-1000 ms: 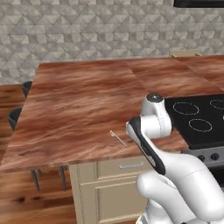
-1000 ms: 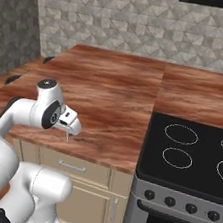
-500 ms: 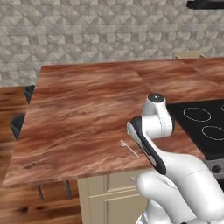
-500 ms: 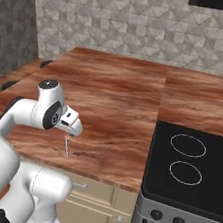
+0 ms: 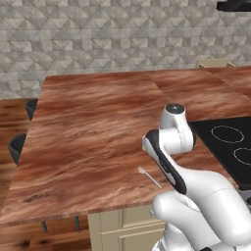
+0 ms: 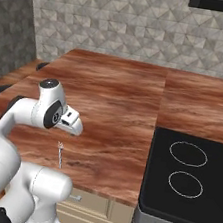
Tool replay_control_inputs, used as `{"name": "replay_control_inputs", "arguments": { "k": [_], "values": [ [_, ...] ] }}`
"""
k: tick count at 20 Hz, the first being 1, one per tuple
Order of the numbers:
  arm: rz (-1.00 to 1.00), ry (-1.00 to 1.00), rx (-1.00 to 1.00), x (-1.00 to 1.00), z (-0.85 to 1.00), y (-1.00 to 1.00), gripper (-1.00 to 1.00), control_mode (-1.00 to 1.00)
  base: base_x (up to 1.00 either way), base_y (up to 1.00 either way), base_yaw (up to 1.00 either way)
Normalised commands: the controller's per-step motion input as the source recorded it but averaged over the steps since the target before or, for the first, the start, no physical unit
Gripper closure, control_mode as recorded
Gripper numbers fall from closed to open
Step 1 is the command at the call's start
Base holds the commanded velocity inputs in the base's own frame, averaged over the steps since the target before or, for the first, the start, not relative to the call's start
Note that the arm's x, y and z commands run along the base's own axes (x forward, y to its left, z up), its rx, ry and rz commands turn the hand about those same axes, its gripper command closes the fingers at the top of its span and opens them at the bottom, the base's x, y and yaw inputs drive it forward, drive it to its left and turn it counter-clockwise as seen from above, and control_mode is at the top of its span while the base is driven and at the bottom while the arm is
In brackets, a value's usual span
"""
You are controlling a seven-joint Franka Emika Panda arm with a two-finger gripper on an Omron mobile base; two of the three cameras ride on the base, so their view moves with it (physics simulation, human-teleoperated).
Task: Organize the utensils by type. Pick up the wooden spoons from the counter and place them in the open cabinet. Then pick up the metallic utensils from the counter and place them in the open drawer.
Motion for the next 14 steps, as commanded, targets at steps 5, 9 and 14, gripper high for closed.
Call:
{"name": "replay_control_inputs", "arguments": {
  "k": [5, 9, 14],
  "values": [
    [0.02, 0.0, -0.07, 0.0, -0.26, 0.0, -1.0, -1.0, 0.0, 0.0, 0.0],
    [0.13, 0.01, 0.0, 0.09, -0.32, 0.09, -1.0, -1.0, 0.0, 0.0, 0.0],
    [0.18, 0.11, -0.01, 0.24, -0.37, 0.06, -1.0, -1.0, 0.0, 0.0, 0.0]
  ]
}}
